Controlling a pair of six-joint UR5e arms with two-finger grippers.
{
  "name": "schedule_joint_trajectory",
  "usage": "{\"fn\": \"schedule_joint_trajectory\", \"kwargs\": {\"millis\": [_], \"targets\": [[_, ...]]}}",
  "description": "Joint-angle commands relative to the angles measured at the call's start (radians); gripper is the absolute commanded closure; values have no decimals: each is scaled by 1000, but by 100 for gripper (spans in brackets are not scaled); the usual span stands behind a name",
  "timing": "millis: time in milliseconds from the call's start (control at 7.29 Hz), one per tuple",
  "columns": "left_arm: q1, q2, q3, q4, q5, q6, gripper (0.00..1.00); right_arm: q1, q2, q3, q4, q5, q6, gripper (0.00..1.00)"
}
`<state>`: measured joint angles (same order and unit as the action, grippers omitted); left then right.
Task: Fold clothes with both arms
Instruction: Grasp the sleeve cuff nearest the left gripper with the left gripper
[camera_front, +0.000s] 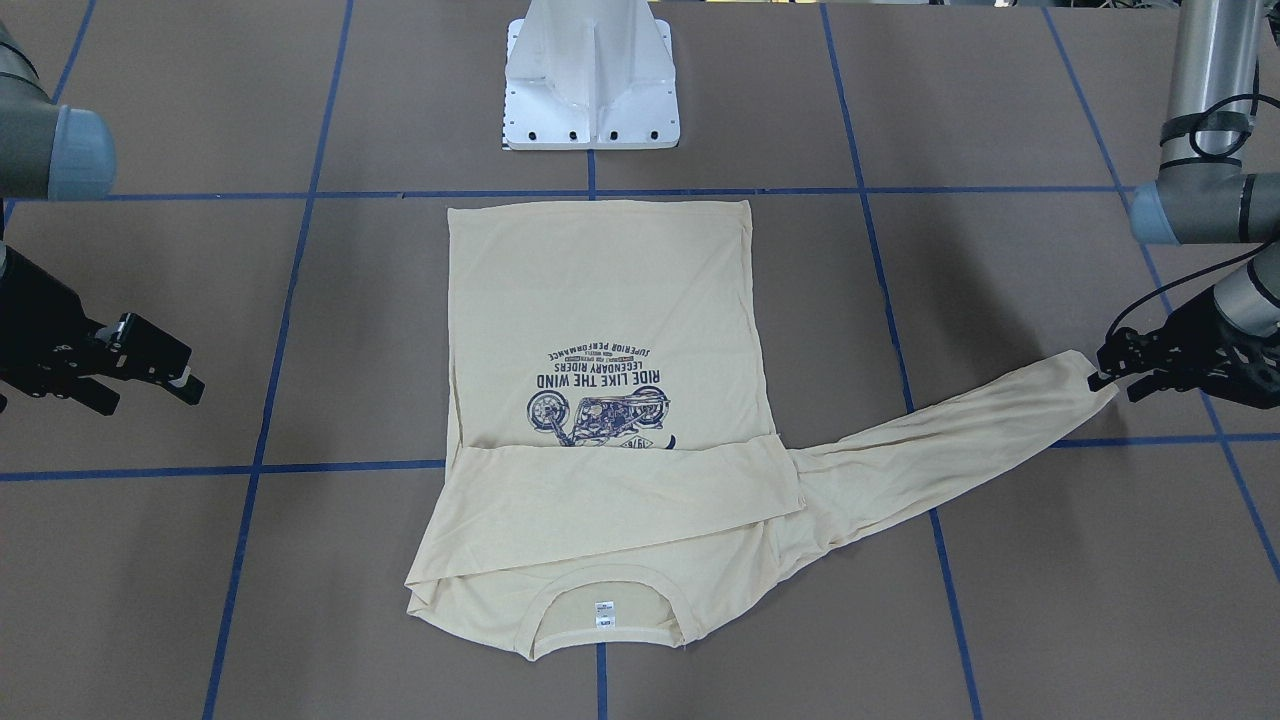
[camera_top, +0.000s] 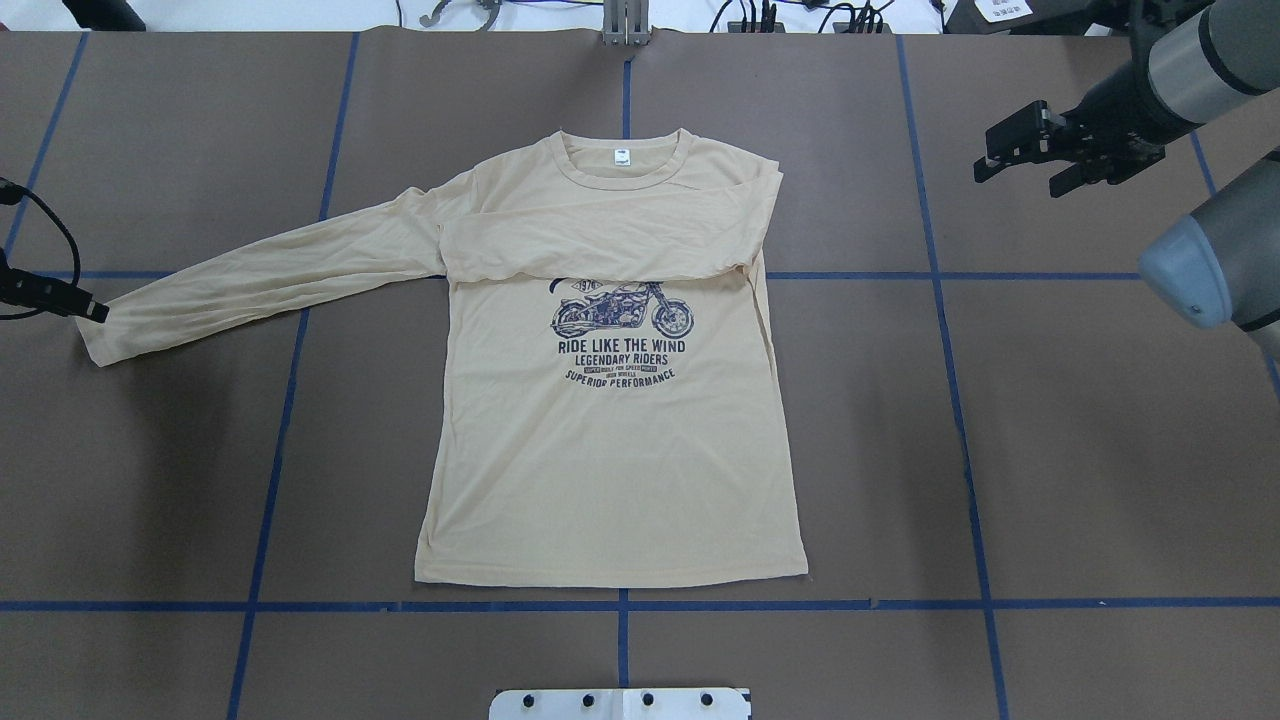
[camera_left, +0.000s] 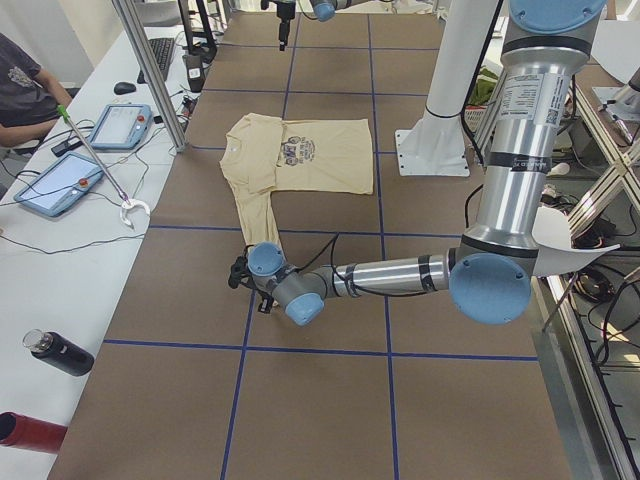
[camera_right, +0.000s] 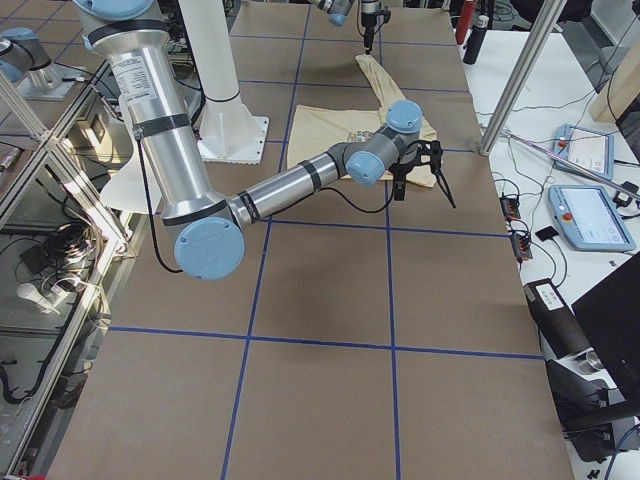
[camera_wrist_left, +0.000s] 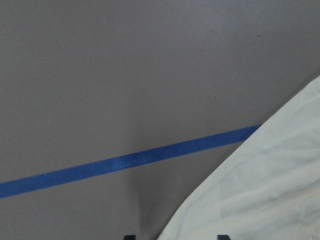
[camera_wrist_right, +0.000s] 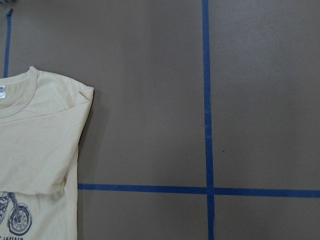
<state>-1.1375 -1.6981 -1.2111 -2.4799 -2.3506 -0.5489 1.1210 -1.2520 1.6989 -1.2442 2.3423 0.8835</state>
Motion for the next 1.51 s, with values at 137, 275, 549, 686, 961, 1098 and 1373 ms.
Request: {"fn": "schedule_joint_trajectory", "kwargs": {"millis": [137,275,549,686,961,1098,1373], "targets": [[4,0,4,-1,1,0,48,0,-3,-1,0,0,-1,1],[4,1,8,1,1,0,75,0,-3,-1,0,0,-1,1],[4,1,15,1,1,0,100,0,-3,-2,2,0,-1,1],[4,-2,10,1,-1,-3,100,0,-1,-2,2,0,-1,1],[2,-15,-98,10,-10,-110,100,3,-3,-1,2,0,-1,1],[2,-32,-187,16,-15,-234,100,3,-13,-1,3,-1,-4,1],[31,-172,-254,15,-44,-566,100,6,-32,-1,5,-1,-35,1]]}}
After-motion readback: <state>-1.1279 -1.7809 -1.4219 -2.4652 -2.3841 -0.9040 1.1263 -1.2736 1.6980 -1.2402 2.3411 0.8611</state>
